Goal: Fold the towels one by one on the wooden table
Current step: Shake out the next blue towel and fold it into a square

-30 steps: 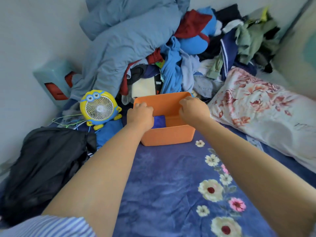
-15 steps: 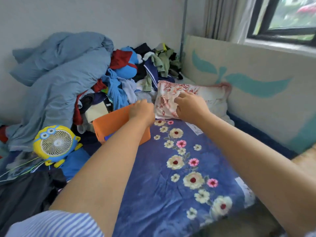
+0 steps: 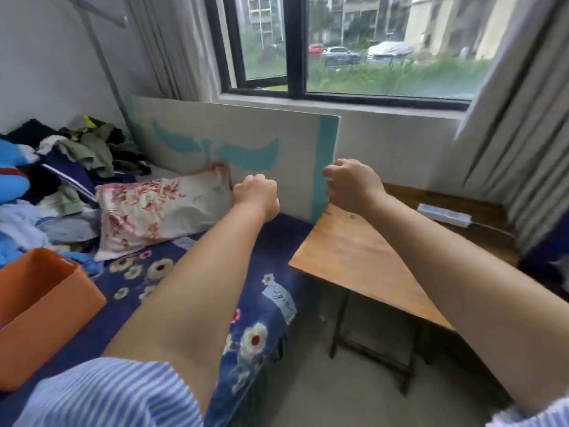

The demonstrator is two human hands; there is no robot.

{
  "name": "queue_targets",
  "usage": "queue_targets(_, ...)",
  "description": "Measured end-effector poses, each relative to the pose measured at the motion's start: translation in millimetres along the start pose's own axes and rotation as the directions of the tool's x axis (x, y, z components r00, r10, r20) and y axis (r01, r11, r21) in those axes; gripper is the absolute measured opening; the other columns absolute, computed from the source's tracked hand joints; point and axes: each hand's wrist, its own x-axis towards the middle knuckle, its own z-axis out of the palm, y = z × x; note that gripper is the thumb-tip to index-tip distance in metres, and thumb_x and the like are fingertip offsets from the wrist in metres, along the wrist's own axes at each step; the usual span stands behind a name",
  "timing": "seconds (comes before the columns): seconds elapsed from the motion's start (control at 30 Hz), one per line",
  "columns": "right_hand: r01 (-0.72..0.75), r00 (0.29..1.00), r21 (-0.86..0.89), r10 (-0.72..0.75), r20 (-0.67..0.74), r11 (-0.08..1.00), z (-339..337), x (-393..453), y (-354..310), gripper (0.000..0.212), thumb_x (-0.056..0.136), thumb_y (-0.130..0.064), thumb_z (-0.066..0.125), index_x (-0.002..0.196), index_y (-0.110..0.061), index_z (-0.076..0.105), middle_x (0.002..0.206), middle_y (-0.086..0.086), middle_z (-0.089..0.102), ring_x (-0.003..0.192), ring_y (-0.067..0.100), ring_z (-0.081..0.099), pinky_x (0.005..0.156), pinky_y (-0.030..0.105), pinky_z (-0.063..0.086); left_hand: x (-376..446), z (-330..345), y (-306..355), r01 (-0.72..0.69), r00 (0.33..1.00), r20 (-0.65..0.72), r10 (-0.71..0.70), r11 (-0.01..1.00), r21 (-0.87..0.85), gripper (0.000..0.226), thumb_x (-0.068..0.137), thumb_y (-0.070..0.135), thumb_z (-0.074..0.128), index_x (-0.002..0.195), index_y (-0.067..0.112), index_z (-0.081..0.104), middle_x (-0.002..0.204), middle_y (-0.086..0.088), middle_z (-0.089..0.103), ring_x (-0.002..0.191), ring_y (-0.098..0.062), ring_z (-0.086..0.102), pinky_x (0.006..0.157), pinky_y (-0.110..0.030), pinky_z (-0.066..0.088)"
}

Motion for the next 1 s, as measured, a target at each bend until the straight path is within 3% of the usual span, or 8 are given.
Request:
queue_targets(0.23,-0.18,0.983,-0.048,0.181,0.018,0.983,-42,-73,177,0.031,0.088,-0.013,0.043,0.113,-0.006,0.058,0.122,0.013,0.056,0.114,0.031,0.051,0.093,0.035,0.045,26,-1,185,-0.206,0.979,-0.021,0.205,0.978,-0.041,0.033,0.092,0.019,0.038,0.118,0.007,0.053,0.122,-0.014,0.05,0.118,-0.031,0.045,0.089,-0.038,0.042)
queue_targets(0.47,-0.37,0.929,-0.081,0.371,-0.009,0.925,-70,-150,312,0.03,0.09,-0.012,0.04,0.113,-0.006,0.058,0.117,0.012,0.058,0.109,0.027,0.052,0.088,0.034,0.046,42,-9,343,-0.442,0.896,-0.079,0.438,0.895,-0.06,0.031,0.088,0.013,0.043,0.115,0.01,0.057,0.12,-0.012,0.053,0.115,-0.029,0.048,0.084,-0.036,0.043)
queue_targets(0.6,-0.508,0.861,-0.08,0.509,-0.016,0.857,-74,-183,383,0.029,0.091,-0.012,0.039,0.112,-0.006,0.059,0.116,0.012,0.059,0.106,0.028,0.053,0.077,0.03,0.043,60,-10,424,-0.561,0.827,-0.088,0.555,0.825,-0.075,0.028,0.086,0.008,0.044,0.109,0.009,0.06,0.114,-0.01,0.054,0.11,-0.028,0.049,0.073,-0.031,0.036)
queue_targets(0.87,-0.725,0.684,-0.143,0.729,-0.032,0.674,-74,-206,514,0.03,0.091,-0.011,0.038,0.11,-0.005,0.061,0.115,0.012,0.06,0.103,0.029,0.055,0.08,0.035,0.048,131,-16,566,-0.728,0.686,-0.098,0.721,0.674,-0.128,0.03,0.088,0.011,0.042,0.111,0.009,0.061,0.119,-0.012,0.055,0.114,-0.03,0.049,0.079,-0.035,0.043)
queue_targets(1.0,-0.819,0.571,-0.157,0.814,-0.111,0.553,-86,-204,562,0.03,0.089,-0.011,0.04,0.11,-0.007,0.061,0.118,0.012,0.059,0.107,0.03,0.054,0.082,0.035,0.046,162,-26,621,-0.783,0.621,-0.111,0.776,0.607,-0.138,0.026,0.089,0.012,0.042,0.107,0.008,0.062,0.115,-0.011,0.057,0.107,-0.03,0.054,0.069,-0.033,0.039)
